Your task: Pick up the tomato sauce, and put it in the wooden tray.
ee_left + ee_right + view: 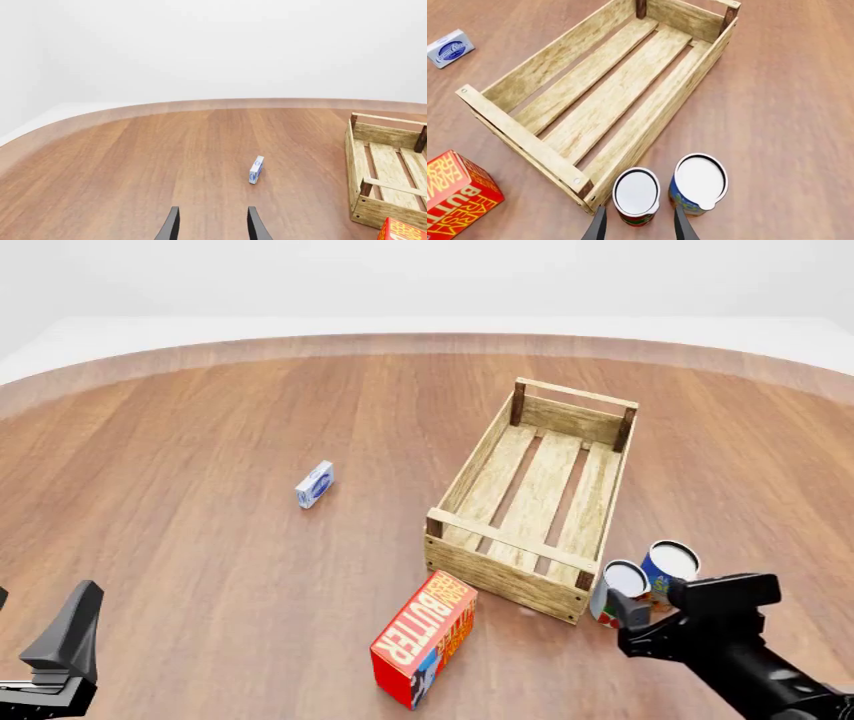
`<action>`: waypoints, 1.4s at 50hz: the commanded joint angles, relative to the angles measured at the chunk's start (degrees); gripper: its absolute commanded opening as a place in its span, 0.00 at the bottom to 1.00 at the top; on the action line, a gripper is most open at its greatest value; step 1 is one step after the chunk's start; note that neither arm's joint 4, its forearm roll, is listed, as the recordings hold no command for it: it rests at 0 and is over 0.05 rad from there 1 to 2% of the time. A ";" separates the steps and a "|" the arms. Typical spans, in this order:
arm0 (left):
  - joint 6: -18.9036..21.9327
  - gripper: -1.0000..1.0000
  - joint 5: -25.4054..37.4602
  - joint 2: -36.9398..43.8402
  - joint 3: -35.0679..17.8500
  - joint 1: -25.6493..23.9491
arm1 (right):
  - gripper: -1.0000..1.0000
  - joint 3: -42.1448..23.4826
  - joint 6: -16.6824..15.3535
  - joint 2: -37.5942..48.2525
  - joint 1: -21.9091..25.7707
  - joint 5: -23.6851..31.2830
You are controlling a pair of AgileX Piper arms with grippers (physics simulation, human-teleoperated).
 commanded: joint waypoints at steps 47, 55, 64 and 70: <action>0.00 1.00 0.00 0.00 0.00 0.00 | 1.00 -0.42 0.78 11.97 0.23 -9.45; 0.00 1.00 0.00 0.00 0.00 0.00 | 1.00 -0.30 0.88 13.38 0.29 -10.75; 0.00 1.00 0.00 0.00 0.00 0.00 | 1.00 -0.61 1.05 14.60 0.49 -11.37; 0.00 1.00 0.00 0.00 0.00 0.00 | 1.00 -1.14 0.90 14.74 0.57 -10.97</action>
